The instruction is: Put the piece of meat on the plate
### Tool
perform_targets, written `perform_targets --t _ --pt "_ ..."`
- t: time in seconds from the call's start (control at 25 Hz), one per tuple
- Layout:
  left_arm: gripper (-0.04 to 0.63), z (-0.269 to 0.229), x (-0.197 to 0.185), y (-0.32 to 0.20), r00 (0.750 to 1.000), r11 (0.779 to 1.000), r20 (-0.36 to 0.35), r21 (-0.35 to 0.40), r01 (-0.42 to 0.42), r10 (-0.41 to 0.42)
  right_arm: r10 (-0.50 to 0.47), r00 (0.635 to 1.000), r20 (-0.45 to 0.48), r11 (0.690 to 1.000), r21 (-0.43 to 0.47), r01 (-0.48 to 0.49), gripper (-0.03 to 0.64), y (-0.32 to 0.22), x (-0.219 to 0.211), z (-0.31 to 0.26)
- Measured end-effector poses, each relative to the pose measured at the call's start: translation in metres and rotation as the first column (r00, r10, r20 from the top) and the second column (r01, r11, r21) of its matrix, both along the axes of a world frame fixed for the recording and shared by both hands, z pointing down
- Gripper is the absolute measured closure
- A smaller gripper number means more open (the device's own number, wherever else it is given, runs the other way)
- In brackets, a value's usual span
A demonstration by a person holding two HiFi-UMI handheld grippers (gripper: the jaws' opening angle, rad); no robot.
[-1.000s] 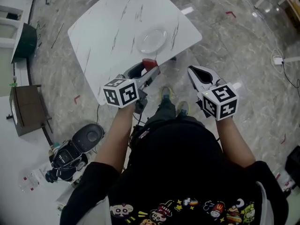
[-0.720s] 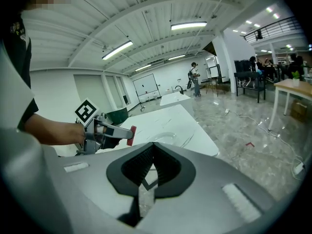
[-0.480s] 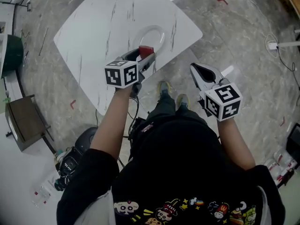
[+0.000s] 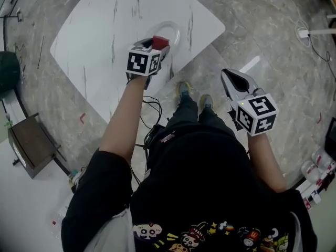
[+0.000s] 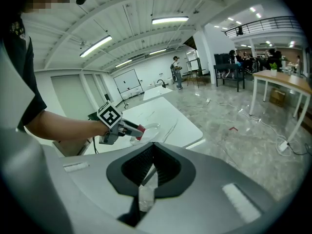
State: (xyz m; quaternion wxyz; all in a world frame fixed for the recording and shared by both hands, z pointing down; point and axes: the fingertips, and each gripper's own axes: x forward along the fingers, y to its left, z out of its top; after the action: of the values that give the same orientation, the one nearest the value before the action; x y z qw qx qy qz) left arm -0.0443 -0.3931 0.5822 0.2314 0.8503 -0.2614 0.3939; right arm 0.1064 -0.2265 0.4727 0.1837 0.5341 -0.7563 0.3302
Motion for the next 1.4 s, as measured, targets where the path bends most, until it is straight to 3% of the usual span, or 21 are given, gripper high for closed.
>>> perform_targets --t 0.16,0.44,0.88,1.4 --pt "0.322 0.016 0.003 -0.01 0.996 0.998 0.071 0.022 -0.052 0.051 0.021 1.0 0.0 1.0 -0.018 -0.021 0.594 0.006 0.003 0.006" --pt "0.322 0.027 0.015 -0.016 0.989 0.994 0.108 0.031 -0.1 0.097 0.049 0.999 0.013 0.998 -0.034 -0.049 0.594 0.013 0.007 0.016" --pt "0.324 0.037 0.02 -0.017 0.992 0.997 0.104 0.007 -0.078 0.077 0.089 0.996 0.023 0.995 -0.037 -0.088 0.594 0.029 0.016 0.019" --pt "0.319 0.036 0.02 -0.016 0.995 0.997 0.077 0.033 -0.074 0.071 0.129 0.991 0.018 0.991 -0.037 -0.129 0.594 0.046 0.018 0.019"
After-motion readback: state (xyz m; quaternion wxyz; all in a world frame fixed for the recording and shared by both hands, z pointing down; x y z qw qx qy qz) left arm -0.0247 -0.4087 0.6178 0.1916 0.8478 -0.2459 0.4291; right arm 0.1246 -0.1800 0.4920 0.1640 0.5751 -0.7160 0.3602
